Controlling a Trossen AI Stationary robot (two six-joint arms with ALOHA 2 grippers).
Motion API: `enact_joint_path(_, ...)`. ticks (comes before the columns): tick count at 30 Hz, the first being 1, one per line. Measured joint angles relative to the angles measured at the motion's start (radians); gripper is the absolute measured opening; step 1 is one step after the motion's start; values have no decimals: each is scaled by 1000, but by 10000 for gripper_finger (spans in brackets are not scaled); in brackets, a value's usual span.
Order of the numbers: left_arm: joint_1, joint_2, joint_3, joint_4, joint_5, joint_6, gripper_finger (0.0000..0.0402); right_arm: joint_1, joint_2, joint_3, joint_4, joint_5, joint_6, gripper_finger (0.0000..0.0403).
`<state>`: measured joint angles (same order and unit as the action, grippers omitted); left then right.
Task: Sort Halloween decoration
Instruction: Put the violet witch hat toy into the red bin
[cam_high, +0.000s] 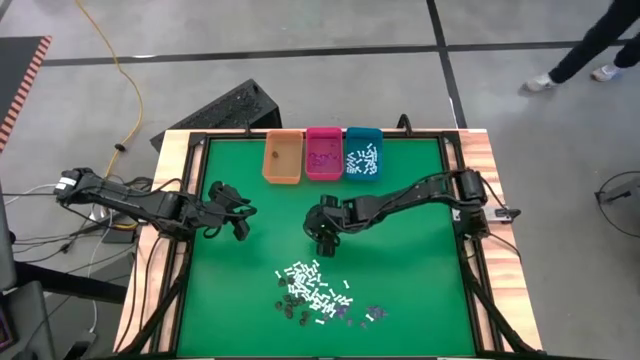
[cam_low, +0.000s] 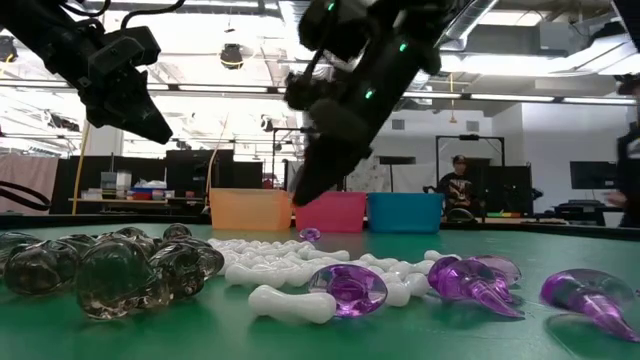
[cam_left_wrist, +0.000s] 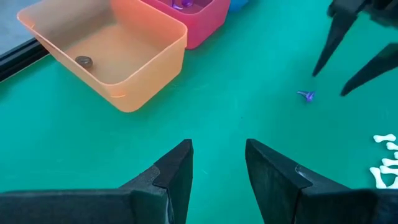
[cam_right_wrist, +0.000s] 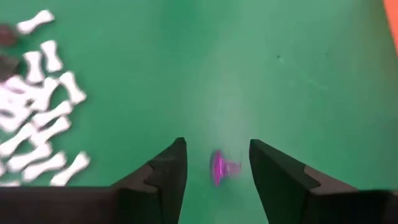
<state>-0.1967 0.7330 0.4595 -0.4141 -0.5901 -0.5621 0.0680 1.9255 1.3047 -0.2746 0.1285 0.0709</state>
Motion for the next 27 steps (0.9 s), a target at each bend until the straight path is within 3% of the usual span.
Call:
enact_joint_path(11,0,0,0,-21,2,-8,138,-12,81,1,-22,-49,8,167)
enact_joint_path(20,0,0,0,-24,-1,-18,138,-13,87,1,-20,-49,10,18)
enact_joint_path(27,0,0,0,-24,-1,-22,138,-12,81,1,-21,-27,33,16)
